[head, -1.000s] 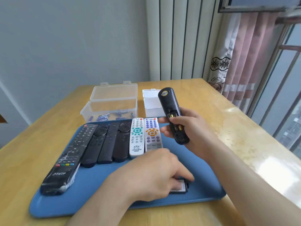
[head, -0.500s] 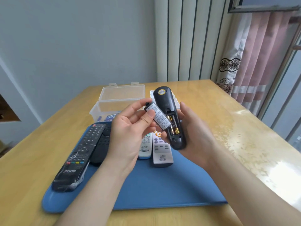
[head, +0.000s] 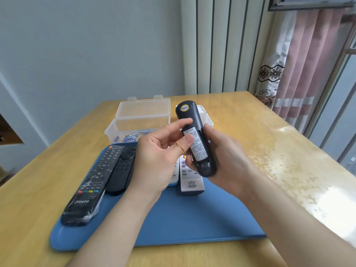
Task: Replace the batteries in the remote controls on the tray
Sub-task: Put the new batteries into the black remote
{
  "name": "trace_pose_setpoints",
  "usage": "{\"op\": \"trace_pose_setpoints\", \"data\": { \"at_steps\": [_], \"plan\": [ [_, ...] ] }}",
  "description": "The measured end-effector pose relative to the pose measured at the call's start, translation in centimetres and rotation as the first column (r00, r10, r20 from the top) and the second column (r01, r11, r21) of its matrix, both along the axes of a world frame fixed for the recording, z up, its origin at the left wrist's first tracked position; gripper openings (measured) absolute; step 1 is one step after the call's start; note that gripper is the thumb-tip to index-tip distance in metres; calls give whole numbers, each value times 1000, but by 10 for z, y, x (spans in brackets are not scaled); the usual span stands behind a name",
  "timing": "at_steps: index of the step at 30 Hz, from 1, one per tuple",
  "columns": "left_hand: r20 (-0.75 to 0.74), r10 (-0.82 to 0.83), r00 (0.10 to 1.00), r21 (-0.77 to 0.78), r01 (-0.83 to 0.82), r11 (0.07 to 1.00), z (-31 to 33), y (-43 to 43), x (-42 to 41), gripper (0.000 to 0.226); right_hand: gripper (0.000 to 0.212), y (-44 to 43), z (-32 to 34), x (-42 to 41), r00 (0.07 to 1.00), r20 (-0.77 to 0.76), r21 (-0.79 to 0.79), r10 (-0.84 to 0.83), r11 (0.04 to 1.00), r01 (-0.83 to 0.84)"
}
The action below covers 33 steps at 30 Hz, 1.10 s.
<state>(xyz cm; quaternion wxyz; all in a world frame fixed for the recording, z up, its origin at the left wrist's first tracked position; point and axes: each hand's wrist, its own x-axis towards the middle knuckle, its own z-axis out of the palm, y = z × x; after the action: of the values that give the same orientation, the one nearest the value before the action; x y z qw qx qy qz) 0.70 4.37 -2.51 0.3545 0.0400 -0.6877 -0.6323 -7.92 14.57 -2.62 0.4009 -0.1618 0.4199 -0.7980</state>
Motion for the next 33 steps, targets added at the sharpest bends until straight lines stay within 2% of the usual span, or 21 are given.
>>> {"op": "trace_pose_setpoints", "data": {
  "at_steps": [3, 6, 8, 13, 17, 23, 25, 28, 31, 33],
  "plan": [
    [16, 73, 997, -139, -70, 988, -3, -5, -2, 24, 34, 1, 3, 0, 1000, -5, -26, -9, 1000, 9],
    [20, 78, 997, -191, -73, 979, -4, -5, -2, 26, 34, 3, 4, 1, 999, -40, -25, -21, 999, 20],
    [31, 117, 993, -296, -103, 950, -3, -5, -2, 29, 34, 2, 3, 2, 997, -73, 4, -29, 1000, 29],
    [12, 185, 983, -428, -162, 889, -8, -9, -4, 33, 32, 2, 3, 6, 990, -132, 45, -51, 997, 57],
    [-47, 286, 957, -560, -262, 786, -10, -9, -5, 38, 33, 2, 5, 8, 989, -129, 26, -71, 997, 75],
    [-162, 354, 921, -707, -358, 610, -15, -5, -7, 30, 38, 4, 7, 7, 989, -93, 20, -114, 993, 117],
    [-151, 350, 924, -700, -350, 622, -13, -5, -5, 33, 38, 4, 6, 7, 992, -81, 16, -100, 995, 102],
    [-29, 335, 942, -644, -274, 714, -10, -3, -2, 53, 32, 2, 6, 7, 993, -91, -3, -76, 997, 76],
    [61, 363, 930, -672, -231, 704, -11, 2, -3, 69, 39, 4, 7, 6, 970, -241, 18, -30, 999, 35],
    [57, 406, 912, -671, -266, 692, -11, 7, -3, 58, 43, 6, 10, 7, 923, -383, 77, -23, 995, 57]
  ]
}}
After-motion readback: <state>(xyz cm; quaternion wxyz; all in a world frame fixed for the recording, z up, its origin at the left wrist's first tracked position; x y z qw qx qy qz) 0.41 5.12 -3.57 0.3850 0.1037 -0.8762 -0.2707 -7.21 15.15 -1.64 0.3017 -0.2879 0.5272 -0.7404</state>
